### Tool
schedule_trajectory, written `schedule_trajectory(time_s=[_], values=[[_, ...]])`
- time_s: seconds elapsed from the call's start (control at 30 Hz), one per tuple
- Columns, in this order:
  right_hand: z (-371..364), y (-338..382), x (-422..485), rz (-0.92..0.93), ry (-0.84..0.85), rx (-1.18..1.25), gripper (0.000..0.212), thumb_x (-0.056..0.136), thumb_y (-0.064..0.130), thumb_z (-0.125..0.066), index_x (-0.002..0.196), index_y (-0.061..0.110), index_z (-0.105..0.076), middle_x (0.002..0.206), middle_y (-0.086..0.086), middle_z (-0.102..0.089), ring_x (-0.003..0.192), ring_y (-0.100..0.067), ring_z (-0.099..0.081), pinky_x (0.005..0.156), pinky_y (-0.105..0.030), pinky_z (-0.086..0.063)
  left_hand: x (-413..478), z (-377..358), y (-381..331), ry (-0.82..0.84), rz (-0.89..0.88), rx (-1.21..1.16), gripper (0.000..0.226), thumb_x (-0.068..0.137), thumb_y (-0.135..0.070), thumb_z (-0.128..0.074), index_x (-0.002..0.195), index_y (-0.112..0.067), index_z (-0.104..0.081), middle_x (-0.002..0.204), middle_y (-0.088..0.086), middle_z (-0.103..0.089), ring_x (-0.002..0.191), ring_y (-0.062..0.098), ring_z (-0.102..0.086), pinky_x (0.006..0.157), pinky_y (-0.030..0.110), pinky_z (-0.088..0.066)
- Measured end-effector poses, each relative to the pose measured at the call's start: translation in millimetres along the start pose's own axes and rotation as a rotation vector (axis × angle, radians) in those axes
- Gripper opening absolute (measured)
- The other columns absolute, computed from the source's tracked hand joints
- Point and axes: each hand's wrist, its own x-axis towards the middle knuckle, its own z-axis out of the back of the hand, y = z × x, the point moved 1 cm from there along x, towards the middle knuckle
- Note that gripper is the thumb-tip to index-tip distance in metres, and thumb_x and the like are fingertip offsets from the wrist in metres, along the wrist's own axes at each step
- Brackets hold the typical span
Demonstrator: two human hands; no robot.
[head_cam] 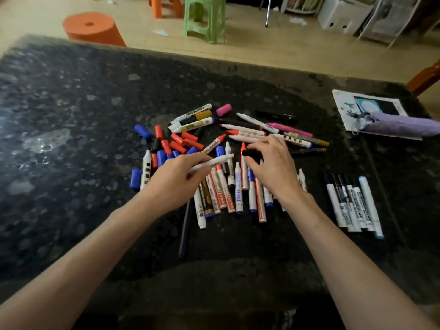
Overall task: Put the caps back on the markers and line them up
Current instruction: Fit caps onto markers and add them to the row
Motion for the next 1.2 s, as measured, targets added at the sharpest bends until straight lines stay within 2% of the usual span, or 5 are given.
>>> schedule_trajectory(time_s=[0.23, 0.4, 0.67, 0.93, 1.2], values=[[22, 8, -14, 0.067, 0.007, 0.394, 0.021, 0.105, 0.031, -0.059, 0.126, 0.028, -0.060, 0.108, 0.013, -0.070, 0.097, 0.002, -0.066, 0.085, -0.020, -0.054, 2, 7, -1, 0.017, -0.060, -0.052, 0.028, 0.101, -0.035, -0.058, 0.128, -0.034, -0.066, 0.091, -0.007, -0.073, 0.082, 0.019, -0.070, 0.074, 0.047, -0.057], [36, 1, -40, 0.088, 0.032, 0.544, 0.024, 0.100, 0.022, -0.068, 0.123, 0.028, -0.068, 0.112, 0.018, -0.069, 0.103, 0.000, -0.067, 0.088, -0.022, -0.056, 8, 5, -3, -0.009, -0.078, -0.052, 0.030, 0.100, -0.034, -0.060, 0.129, -0.032, -0.067, 0.100, -0.014, -0.072, 0.088, 0.008, -0.068, 0.082, 0.040, -0.058], [46, -12, -61, 0.116, -0.053, 0.412, 0.028, 0.099, 0.025, -0.070, 0.127, 0.024, -0.069, 0.119, 0.013, -0.070, 0.109, 0.001, -0.065, 0.095, -0.026, -0.056, 16, -8, -10, 0.016, -0.094, -0.079, 0.029, 0.100, -0.033, -0.062, 0.128, -0.034, -0.069, 0.093, -0.014, -0.072, 0.081, 0.010, -0.068, 0.078, 0.040, -0.058], [50, -19, -69, 0.222, -0.081, 0.343, 0.032, 0.099, 0.015, -0.070, 0.131, 0.016, -0.070, 0.110, 0.008, -0.063, 0.094, 0.005, -0.057, 0.081, -0.009, -0.043, 22, -26, -23, 0.033, -0.174, -0.043, 0.027, 0.099, -0.032, -0.064, 0.125, -0.038, -0.070, 0.083, -0.024, -0.064, 0.075, 0.007, -0.063, 0.068, 0.034, -0.054], [59, -25, -69, 0.175, -0.136, 0.416, 0.025, 0.098, 0.016, -0.071, 0.123, 0.018, -0.072, 0.115, 0.009, -0.070, 0.109, 0.001, -0.064, 0.095, -0.014, -0.049, 29, -35, -36, 0.051, -0.185, -0.037, 0.028, 0.101, -0.031, -0.060, 0.127, -0.033, -0.070, 0.075, -0.020, -0.063, 0.068, -0.005, -0.059, 0.057, 0.020, -0.040]])
